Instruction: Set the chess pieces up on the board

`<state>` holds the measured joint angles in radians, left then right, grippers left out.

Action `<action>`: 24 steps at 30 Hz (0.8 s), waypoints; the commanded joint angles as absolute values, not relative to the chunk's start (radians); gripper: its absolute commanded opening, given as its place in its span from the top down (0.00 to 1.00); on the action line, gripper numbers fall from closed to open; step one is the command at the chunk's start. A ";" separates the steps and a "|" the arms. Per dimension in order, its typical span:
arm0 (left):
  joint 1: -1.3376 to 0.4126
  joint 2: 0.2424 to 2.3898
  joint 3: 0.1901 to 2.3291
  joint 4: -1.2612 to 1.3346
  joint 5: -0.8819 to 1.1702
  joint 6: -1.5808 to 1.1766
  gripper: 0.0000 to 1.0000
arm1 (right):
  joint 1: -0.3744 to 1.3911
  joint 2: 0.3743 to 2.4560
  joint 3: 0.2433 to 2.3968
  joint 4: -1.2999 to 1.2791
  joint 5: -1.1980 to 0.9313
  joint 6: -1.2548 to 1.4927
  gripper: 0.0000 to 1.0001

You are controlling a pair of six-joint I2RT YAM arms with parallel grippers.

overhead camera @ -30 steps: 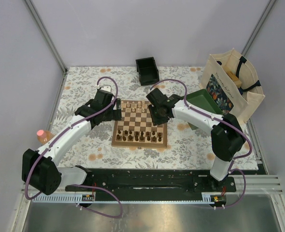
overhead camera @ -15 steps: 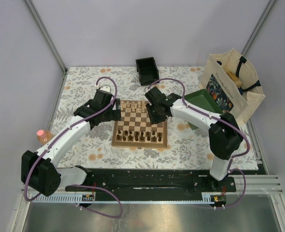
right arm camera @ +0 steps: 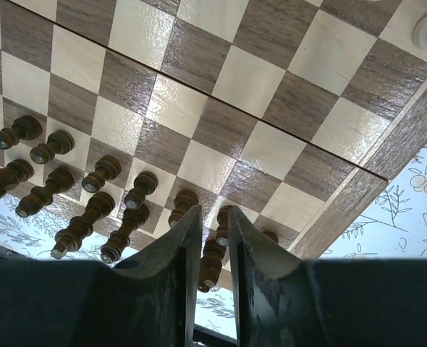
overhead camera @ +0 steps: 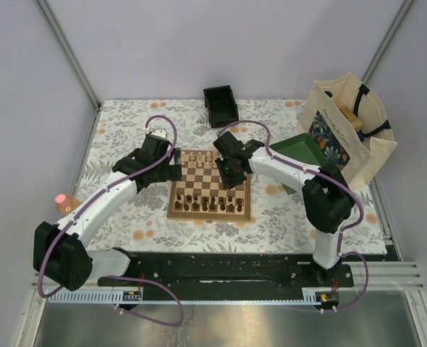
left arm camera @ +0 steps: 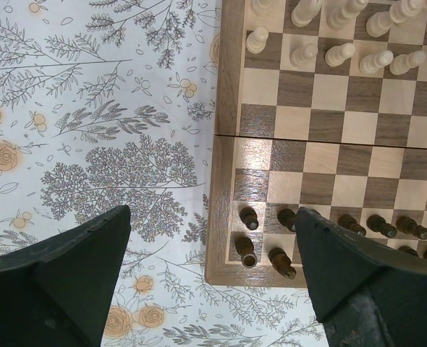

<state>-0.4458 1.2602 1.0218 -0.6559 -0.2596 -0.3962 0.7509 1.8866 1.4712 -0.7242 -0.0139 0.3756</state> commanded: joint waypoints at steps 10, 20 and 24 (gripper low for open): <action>-0.440 1.266 1.060 -0.624 -0.252 -0.390 0.01 | 0.759 1.871 1.404 -0.715 -0.057 0.400 0.75; -0.442 1.266 1.051 -0.621 -0.248 -0.397 0.01 | 0.758 1.861 1.384 -0.704 -0.066 0.399 0.76; -0.440 1.266 1.051 -0.621 -0.247 -0.394 0.01 | 0.758 1.862 1.407 -0.699 -0.063 0.396 0.76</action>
<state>-0.4458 1.2671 1.0218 -0.6559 -0.2543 -0.3965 0.7509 1.8881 1.3876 -0.7223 -0.0479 0.3912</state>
